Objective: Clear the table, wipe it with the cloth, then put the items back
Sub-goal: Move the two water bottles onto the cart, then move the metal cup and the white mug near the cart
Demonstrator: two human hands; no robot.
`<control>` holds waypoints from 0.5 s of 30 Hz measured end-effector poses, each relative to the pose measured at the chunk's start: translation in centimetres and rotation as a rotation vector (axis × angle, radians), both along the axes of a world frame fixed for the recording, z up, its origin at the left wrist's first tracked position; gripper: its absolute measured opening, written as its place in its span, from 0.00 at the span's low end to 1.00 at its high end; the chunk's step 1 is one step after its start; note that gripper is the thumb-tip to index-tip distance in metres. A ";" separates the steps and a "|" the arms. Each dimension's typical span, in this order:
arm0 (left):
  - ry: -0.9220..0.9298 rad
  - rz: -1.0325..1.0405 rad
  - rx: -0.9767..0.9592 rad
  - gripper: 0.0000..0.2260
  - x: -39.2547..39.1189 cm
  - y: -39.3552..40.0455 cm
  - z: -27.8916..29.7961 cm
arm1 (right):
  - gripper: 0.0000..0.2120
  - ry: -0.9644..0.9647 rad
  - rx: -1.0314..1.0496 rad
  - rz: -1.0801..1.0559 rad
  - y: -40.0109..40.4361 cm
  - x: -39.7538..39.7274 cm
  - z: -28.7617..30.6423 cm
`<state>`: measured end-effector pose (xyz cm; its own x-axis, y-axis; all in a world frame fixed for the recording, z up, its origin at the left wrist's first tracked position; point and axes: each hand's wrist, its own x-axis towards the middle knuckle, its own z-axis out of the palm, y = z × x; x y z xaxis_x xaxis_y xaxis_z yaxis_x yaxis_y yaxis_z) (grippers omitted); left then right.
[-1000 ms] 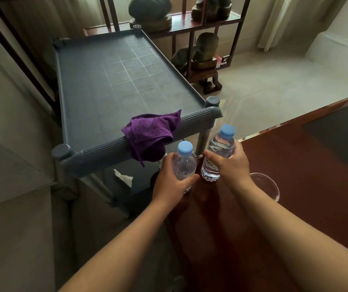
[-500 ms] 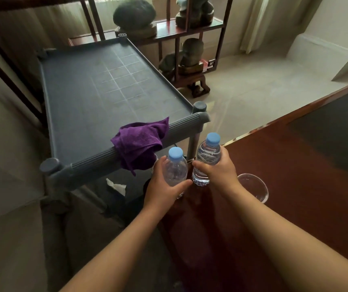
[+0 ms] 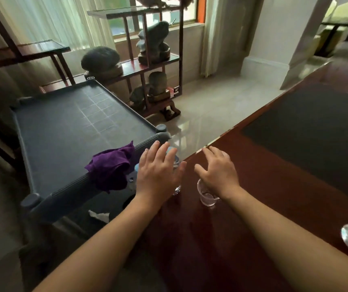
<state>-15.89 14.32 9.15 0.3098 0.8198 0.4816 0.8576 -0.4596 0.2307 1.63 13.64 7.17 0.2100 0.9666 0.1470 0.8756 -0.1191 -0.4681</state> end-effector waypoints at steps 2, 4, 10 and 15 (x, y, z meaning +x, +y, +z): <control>0.087 -0.040 -0.055 0.22 2.6 0.3 1.0 | 0.29 -0.134 0.021 -0.040 -1.6 2.0 1.2; 0.158 -0.082 -0.089 0.25 5.6 0.4 1.6 | 0.29 -0.200 0.016 -0.095 -3.2 4.3 2.1; 0.209 -0.309 -0.075 0.26 15.3 -1.4 2.3 | 0.28 -0.334 0.003 -0.304 -9.6 11.6 4.0; 0.229 -0.503 -0.073 0.25 22.6 -4.3 2.1 | 0.28 -0.379 -0.073 -0.499 -15.7 17.1 4.0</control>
